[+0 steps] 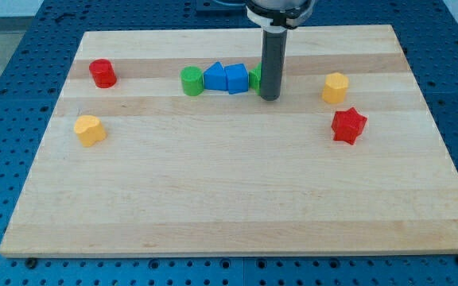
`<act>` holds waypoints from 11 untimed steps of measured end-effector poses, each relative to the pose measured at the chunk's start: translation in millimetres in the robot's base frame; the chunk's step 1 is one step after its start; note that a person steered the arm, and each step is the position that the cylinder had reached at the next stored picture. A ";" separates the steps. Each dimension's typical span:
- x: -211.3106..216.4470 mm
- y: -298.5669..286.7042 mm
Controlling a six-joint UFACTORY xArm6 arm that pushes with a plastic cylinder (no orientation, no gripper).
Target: Point your arm towards red circle
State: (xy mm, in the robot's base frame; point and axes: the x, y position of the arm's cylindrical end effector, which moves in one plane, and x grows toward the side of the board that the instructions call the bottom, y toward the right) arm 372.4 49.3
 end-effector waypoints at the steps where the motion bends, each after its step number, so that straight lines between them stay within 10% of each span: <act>1: 69.5 1.4; 5: 86.3 -13.5; 8: 103.0 -130.2; 11: 17.7 -140.5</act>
State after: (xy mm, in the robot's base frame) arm 390.1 -91.2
